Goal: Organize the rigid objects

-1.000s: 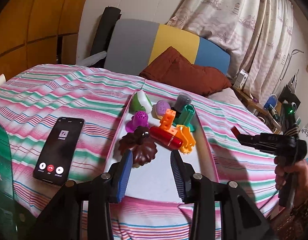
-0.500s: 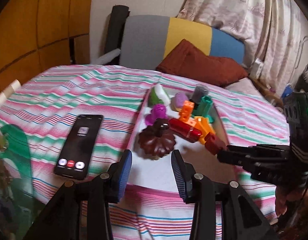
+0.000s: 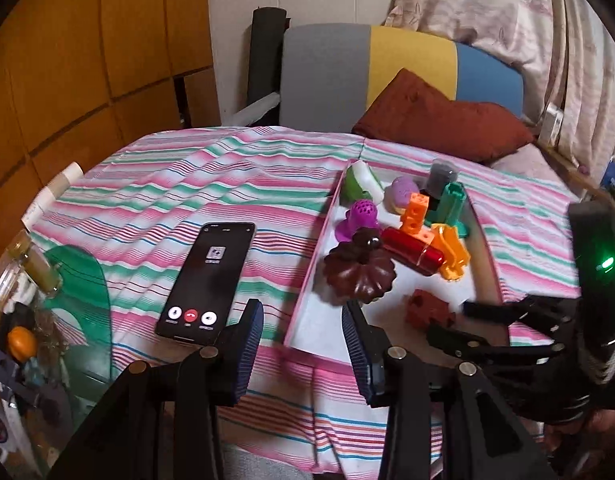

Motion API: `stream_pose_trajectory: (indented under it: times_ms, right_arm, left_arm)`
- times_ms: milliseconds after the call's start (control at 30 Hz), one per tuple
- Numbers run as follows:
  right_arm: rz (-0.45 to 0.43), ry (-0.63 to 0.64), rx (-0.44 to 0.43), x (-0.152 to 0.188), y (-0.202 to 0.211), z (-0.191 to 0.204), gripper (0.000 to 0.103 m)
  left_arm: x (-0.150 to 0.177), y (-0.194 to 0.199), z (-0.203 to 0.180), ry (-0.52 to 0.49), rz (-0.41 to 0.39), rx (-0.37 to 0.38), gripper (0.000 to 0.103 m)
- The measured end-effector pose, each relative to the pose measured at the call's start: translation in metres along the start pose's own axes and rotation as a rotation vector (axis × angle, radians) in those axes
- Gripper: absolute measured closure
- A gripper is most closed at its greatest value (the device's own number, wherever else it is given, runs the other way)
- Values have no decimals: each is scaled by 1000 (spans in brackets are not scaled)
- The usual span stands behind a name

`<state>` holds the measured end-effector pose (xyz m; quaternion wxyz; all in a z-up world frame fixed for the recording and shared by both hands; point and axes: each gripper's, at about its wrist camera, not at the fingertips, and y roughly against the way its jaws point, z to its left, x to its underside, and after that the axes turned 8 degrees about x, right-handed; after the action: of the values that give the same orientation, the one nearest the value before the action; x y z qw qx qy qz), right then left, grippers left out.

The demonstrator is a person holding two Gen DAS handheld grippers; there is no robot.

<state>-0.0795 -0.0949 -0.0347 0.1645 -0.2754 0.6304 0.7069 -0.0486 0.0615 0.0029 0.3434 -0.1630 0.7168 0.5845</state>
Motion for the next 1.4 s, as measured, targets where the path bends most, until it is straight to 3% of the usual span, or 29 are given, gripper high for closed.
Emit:
stream_pose_trajectory:
  times_ms: [33, 67, 333, 567, 1133, 1400]
  right_arm:
    - [-25, -11, 12, -1, 6, -1, 30]
    - [-52, -20, 14, -2, 12, -3, 29]
    - [-79, -63, 80, -8, 28, -9, 24]
    - [-124, -79, 129, -12, 45, -12, 15]
    - [-145, -156, 216, -16, 61, -20, 2]
    - [-198, -174, 284, -19, 73, -21, 0]
  left_arm:
    - [0, 0, 0, -3, -1, -3, 62]
    - [1, 0, -1, -7, -6, -8, 62]
    - [-3, -2, 0, 18, 12, -42, 62]
    - [-5, -3, 2, 42, 18, -118, 62]
    - [-20, -2, -11, 11, 17, -162, 62]
    - [-25, -12, -11, 29, 106, -103, 62]
